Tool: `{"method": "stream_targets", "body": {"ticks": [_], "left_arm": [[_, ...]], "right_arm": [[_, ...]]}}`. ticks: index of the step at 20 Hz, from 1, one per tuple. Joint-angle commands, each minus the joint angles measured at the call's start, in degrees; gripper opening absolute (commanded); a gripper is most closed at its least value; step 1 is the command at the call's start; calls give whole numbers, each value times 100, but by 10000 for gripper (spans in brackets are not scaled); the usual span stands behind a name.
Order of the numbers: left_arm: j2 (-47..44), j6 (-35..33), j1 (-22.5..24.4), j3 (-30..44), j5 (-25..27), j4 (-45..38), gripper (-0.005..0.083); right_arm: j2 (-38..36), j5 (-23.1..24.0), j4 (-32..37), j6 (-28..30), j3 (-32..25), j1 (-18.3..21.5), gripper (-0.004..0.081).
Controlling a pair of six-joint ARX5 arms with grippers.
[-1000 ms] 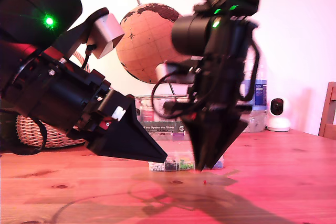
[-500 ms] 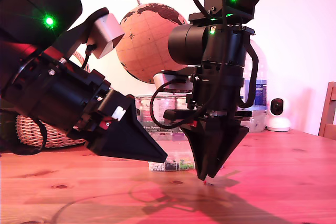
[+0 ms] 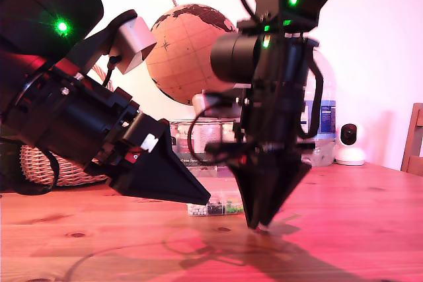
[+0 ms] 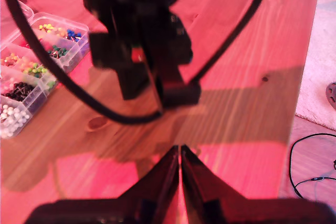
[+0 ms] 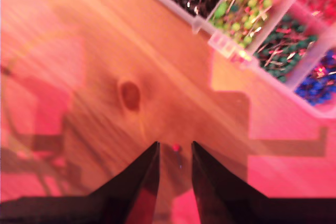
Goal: Sort the loose pins on the table into their correct compartments
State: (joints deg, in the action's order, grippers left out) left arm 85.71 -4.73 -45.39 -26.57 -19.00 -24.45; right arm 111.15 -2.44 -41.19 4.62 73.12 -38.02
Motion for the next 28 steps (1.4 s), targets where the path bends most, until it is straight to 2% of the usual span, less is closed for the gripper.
{"method": "stream_targets", "body": {"ticks": [1, 13, 17, 21, 24, 28], "left_arm": [[94, -20, -26, 11, -2, -46, -23], [94, -22, -26, 11, -2, -46, -23], [94, -22, -26, 11, -2, -46, -23], [94, -22, -26, 11, -2, -46, -23], [94, -20, -26, 11, -2, -46, -23], [94, -20, -26, 11, -2, -46, -23]], "right_arm": [[205, -9, 17, 59, 39, -59, 159], [208, -9, -17, 146, 39, -59, 155], [208, -11, -26, 164, 39, -59, 67], [208, -13, -55, 162, 39, -59, 64], [208, -11, -33, 164, 39, -59, -13], [208, -17, 7, 160, 39, -59, -13]]}}
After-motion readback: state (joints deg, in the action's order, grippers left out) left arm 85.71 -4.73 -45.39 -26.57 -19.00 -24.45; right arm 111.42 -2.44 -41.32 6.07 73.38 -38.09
